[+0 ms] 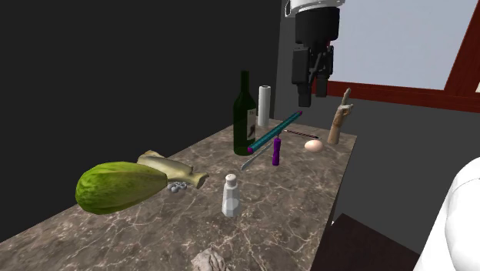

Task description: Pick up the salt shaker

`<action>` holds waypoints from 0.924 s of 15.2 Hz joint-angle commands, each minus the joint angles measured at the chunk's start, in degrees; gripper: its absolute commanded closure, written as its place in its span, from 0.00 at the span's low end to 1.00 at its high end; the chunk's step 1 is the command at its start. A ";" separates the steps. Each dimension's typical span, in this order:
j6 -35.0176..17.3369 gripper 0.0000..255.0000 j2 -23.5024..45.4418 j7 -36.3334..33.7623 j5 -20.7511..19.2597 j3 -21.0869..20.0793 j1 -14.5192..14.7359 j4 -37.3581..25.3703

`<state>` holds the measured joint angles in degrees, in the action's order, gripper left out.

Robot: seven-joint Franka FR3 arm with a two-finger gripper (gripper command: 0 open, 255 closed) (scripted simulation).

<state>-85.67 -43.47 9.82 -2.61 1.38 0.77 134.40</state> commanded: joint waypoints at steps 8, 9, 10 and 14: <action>-19.00 0.00 0.23 0.62 4.22 0.08 2.46 12.53; -21.89 0.00 0.74 0.81 4.88 0.05 2.90 13.99; -24.82 0.00 1.39 1.02 5.56 0.03 3.38 15.37; -37.00 0.00 5.40 2.24 8.59 -0.07 5.67 19.87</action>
<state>-118.75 -38.83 11.55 5.19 1.23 5.89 152.28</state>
